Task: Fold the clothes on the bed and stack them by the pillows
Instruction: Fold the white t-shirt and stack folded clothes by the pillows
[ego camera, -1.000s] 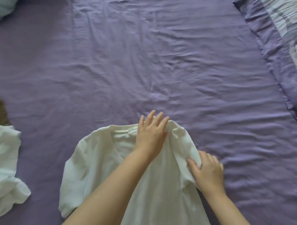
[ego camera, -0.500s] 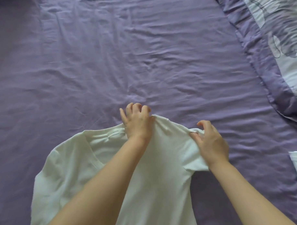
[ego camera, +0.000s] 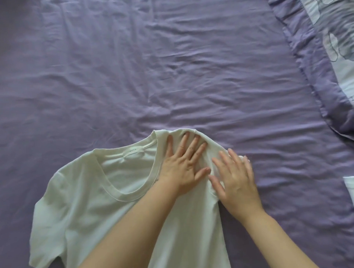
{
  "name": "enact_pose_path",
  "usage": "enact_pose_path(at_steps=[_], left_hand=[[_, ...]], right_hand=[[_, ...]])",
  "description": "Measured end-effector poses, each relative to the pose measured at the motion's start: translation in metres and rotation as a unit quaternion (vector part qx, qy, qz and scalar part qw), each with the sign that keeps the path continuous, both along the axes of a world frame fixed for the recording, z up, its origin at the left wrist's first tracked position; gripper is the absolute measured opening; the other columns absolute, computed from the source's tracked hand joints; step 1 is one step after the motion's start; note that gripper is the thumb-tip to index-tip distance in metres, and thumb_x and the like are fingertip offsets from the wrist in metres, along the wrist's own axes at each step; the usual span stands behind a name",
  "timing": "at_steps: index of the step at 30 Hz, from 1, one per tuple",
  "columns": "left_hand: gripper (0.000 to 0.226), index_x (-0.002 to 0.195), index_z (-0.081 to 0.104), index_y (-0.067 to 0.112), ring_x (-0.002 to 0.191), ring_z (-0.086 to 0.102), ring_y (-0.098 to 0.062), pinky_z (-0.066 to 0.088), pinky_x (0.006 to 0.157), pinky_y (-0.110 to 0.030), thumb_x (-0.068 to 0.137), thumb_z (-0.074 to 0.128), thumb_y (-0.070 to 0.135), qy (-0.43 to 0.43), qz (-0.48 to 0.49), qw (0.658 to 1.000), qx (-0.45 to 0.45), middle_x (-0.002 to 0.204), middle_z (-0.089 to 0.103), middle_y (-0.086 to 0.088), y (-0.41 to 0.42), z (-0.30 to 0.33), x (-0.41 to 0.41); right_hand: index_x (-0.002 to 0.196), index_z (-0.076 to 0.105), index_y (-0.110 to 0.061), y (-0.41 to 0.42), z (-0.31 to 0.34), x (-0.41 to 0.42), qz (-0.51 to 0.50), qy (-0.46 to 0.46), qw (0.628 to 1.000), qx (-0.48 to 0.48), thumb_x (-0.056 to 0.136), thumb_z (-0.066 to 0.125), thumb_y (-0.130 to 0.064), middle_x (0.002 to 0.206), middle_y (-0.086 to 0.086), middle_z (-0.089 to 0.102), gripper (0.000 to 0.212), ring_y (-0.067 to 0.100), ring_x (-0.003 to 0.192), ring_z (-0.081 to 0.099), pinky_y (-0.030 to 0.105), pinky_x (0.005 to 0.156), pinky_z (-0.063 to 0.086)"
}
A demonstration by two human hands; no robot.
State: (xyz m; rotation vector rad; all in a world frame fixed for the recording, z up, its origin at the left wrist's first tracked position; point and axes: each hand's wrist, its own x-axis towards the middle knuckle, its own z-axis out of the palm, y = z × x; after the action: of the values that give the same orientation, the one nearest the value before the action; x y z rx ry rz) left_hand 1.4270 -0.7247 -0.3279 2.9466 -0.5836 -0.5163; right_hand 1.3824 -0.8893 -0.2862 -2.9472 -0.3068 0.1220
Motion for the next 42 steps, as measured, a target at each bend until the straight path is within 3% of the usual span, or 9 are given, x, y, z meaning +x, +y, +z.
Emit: enact_pose_path(at_steps=[7, 12, 16, 19, 22, 27, 31, 36, 42], left_hand=[[0.07, 0.151, -0.001, 0.032, 0.142, -0.024, -0.025, -0.018, 0.111, -0.055, 0.092, 0.018, 0.065, 0.006, -0.008, 1.0, 0.002, 0.16, -0.01, 0.001, 0.01, 0.014, -0.015], [0.057, 0.14, 0.046, 0.024, 0.137, 0.035, -0.031, 0.032, 0.107, -0.058, 0.09, 0.032, 0.048, -0.055, 0.042, 0.998, -0.006, 0.147, 0.042, -0.009, 0.041, 0.034, -0.056], [0.046, 0.134, 0.054, 0.019, 0.132, 0.044, -0.033, 0.031, 0.108, -0.055, 0.09, 0.044, 0.031, -0.09, 0.116, 0.988, -0.044, 0.141, 0.049, -0.011, 0.09, 0.039, -0.084], [0.046, 0.134, 0.052, 0.013, 0.131, 0.044, -0.037, 0.031, 0.107, -0.059, 0.089, 0.058, 0.02, -0.117, 0.219, 0.968, -0.038, 0.141, 0.048, -0.016, 0.139, 0.043, -0.098], [0.057, 0.148, 0.028, 0.018, 0.145, 0.016, -0.028, 0.009, 0.118, -0.049, 0.096, 0.051, 0.024, -0.058, 0.304, 0.951, -0.032, 0.155, 0.024, -0.011, 0.184, 0.048, -0.108], [0.066, 0.152, 0.0, 0.024, 0.146, 0.006, -0.022, 0.005, 0.117, -0.039, 0.098, 0.038, 0.033, -0.01, 0.424, 0.905, -0.032, 0.16, 0.003, -0.005, 0.236, 0.049, -0.129], [0.075, 0.152, 0.007, 0.018, 0.13, 0.035, -0.027, 0.03, 0.104, -0.037, 0.092, 0.052, 0.027, 0.008, 0.493, 0.866, -0.082, 0.148, 0.031, -0.007, 0.259, 0.055, -0.14], [0.033, 0.116, 0.06, 0.017, 0.102, 0.054, -0.027, 0.042, 0.087, -0.037, 0.085, 0.059, 0.03, 0.018, 0.527, 0.842, -0.111, 0.101, 0.063, -0.004, 0.275, 0.061, -0.139], [0.014, 0.081, 0.053, 0.021, 0.077, 0.05, -0.015, 0.042, 0.07, -0.033, 0.081, 0.065, 0.027, 0.053, 0.484, 0.815, -0.315, 0.075, 0.055, 0.01, 0.294, 0.069, -0.146]], right_hand=[[0.137, 0.046, -0.026, -0.002, -0.001, -0.007, 0.01, 0.122, 0.983, -0.137, 0.097, 0.008, -0.049, 0.143, 0.01, 0.046, 0.06, 0.039, 0.134, 0.036, 0.069, 0.101, 0.025], [0.141, 0.037, -0.028, 0.03, 0.001, -0.008, 0.091, 0.144, 0.977, -0.131, 0.089, 0.018, -0.052, 0.149, 0.008, 0.036, 0.061, 0.035, 0.138, 0.03, 0.066, 0.107, 0.019], [0.134, 0.051, -0.018, 0.054, 0.006, -0.008, 0.016, 0.119, 0.986, -0.112, 0.087, 0.025, -0.044, 0.143, 0.015, 0.043, 0.06, 0.041, 0.134, 0.035, 0.068, 0.103, 0.022], [0.13, 0.055, -0.014, 0.1, 0.014, -0.012, 0.074, 0.062, 0.994, -0.055, 0.087, 0.054, -0.04, 0.139, 0.018, 0.047, 0.05, 0.041, 0.131, 0.039, 0.064, 0.1, 0.03], [0.133, 0.053, -0.027, 0.154, 0.013, -0.016, 0.226, 0.083, 0.969, -0.058, 0.089, 0.036, -0.05, 0.142, 0.013, 0.046, 0.052, 0.039, 0.131, 0.039, 0.062, 0.099, 0.035], [0.148, 0.002, -0.04, 0.204, -0.011, -0.007, 0.253, 0.139, 0.95, -0.116, 0.091, 0.015, -0.063, 0.159, 0.002, -0.004, 0.062, 0.03, 0.144, -0.012, 0.058, 0.11, -0.011], [0.138, 0.046, -0.014, 0.243, 0.003, -0.006, 0.212, 0.036, 0.976, -0.022, 0.09, 0.057, -0.039, 0.148, 0.015, 0.036, 0.055, 0.038, 0.139, 0.025, 0.061, 0.108, 0.017], [0.148, 0.022, -0.018, 0.289, 0.002, 0.025, 0.251, 0.009, 0.965, -0.07, 0.097, 0.043, -0.016, 0.149, 0.005, 0.032, 0.055, 0.026, 0.142, 0.018, 0.049, 0.114, 0.004], [0.094, 0.065, -0.012, 0.311, 0.011, 0.055, 0.21, -0.017, 0.976, -0.052, 0.087, 0.059, -0.012, 0.108, 0.005, 0.058, 0.01, 0.029, 0.113, 0.04, 0.034, 0.085, 0.023]])
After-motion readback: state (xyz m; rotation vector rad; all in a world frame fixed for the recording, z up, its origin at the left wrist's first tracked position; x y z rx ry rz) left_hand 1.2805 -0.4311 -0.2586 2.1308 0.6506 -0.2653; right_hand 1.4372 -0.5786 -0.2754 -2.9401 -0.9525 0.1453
